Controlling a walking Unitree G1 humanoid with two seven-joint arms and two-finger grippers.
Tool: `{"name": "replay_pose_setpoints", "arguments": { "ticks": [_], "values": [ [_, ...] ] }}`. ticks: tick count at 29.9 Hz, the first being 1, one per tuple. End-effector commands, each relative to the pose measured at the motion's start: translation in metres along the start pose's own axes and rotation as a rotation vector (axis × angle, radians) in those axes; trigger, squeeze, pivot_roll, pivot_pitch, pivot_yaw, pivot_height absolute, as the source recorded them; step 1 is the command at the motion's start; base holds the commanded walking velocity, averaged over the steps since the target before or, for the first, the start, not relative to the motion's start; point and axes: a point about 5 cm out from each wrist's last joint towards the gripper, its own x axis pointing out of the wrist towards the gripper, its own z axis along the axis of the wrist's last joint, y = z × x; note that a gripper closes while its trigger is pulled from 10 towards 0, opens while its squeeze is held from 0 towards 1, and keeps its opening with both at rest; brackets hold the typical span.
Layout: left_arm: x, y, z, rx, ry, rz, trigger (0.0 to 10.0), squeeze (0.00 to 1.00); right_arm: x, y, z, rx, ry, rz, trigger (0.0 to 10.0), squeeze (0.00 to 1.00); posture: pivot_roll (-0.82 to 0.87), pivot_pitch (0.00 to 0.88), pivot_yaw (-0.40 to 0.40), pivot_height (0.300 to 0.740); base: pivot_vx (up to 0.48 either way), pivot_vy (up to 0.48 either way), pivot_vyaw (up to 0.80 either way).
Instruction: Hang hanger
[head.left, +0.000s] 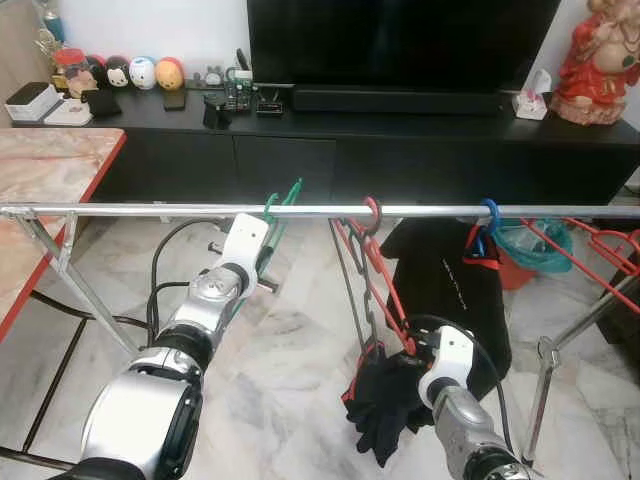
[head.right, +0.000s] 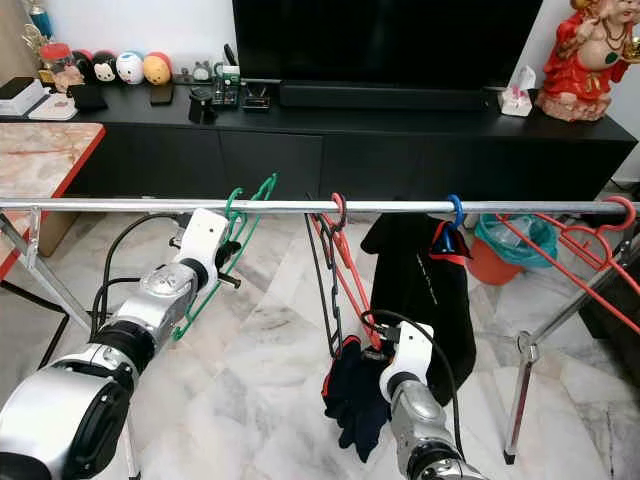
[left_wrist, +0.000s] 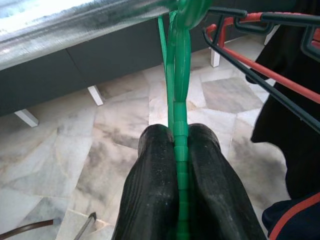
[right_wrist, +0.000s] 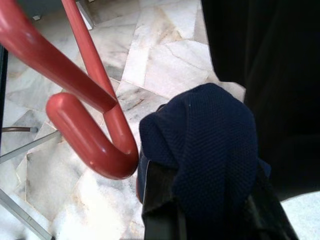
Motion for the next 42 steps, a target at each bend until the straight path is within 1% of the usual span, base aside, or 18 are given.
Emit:
{"name": "replay_pose_setpoints", "arguments": {
  "ticks": [1,3,4,6,9,11,18,25,30,34,39,42],
  "values": [
    [0.002,0.002,0.003,0.0,0.02,0.018,10.0,0.0,0.001,0.0,0.007,-0.01,-0.038,0.006,10.0,0.0,-0.01,0.0,-0.029,0.74,0.0,0.0,0.0],
    [0.001,0.009,0.001,-0.006,0.061,0.065,10.0,0.0,0.0,0.0,0.005,-0.011,-0.034,0.007,10.0,0.0,-0.01,0.0,-0.022,0.74,0.0,0.0,0.0],
    [0.001,0.009,0.001,-0.006,0.061,0.065,10.0,0.0,0.0,0.0,0.005,-0.011,-0.034,0.007,10.0,0.0,-0.01,0.0,-0.022,0.74,0.0,0.0,0.0],
    [0.001,0.014,0.0,-0.042,0.08,0.093,10.0,0.0,0.0,0.0,0.004,-0.011,-0.031,0.008,10.0,0.0,-0.02,0.0,-0.019,0.74,0.0,0.0,0.0],
    [0.0,0.016,-0.002,-0.06,0.095,0.106,10.0,0.0,-0.001,-0.001,0.002,-0.013,-0.028,0.008,10.0,0.0,-0.02,0.0,-0.015,0.74,0.0,0.0,0.0],
    [0.0,0.016,-0.002,-0.079,0.1,0.107,10.0,0.0,-0.001,-0.001,0.001,-0.011,-0.027,0.007,10.0,0.0,-0.03,0.0,-0.012,0.74,0.0,0.0,0.0],
    [0.002,0.016,0.002,-0.084,0.098,0.112,10.0,0.0,-0.004,-0.004,-0.004,-0.009,-0.027,0.002,10.0,0.0,-0.05,0.0,0.0,0.74,0.0,0.0,0.0],
    [0.004,0.014,0.007,-0.096,0.092,0.108,10.0,0.0,-0.009,-0.011,-0.011,-0.014,-0.036,-0.007,10.0,0.0,-0.07,0.0,0.004,0.74,0.0,0.0,0.0],
    [0.005,0.013,0.01,-0.105,0.089,0.107,10.0,0.0,-0.017,-0.02,-0.02,-0.033,-0.056,-0.009,10.0,0.0,-0.1,0.029,0.006,0.74,0.0,0.0,0.0],
    [0.005,0.014,0.011,-0.119,0.085,0.11,10.0,0.0,-0.02,-0.023,-0.023,-0.039,-0.06,-0.007,10.0,0.0,-0.1,0.04,0.006,0.74,0.0,0.0,0.0],
    [0.004,0.02,0.014,-0.158,0.086,0.139,10.0,0.0,-0.03,-0.031,-0.033,-0.077,-0.081,0.002,10.0,0.0,-0.13,0.069,0.0,0.74,0.0,0.0,0.0],
    [0.004,0.02,0.015,-0.17,0.086,0.145,10.0,0.0,-0.033,-0.033,-0.033,-0.085,-0.101,0.009,10.0,0.0,-0.14,0.072,-0.002,0.74,0.0,0.0,0.0]
  ]
}}
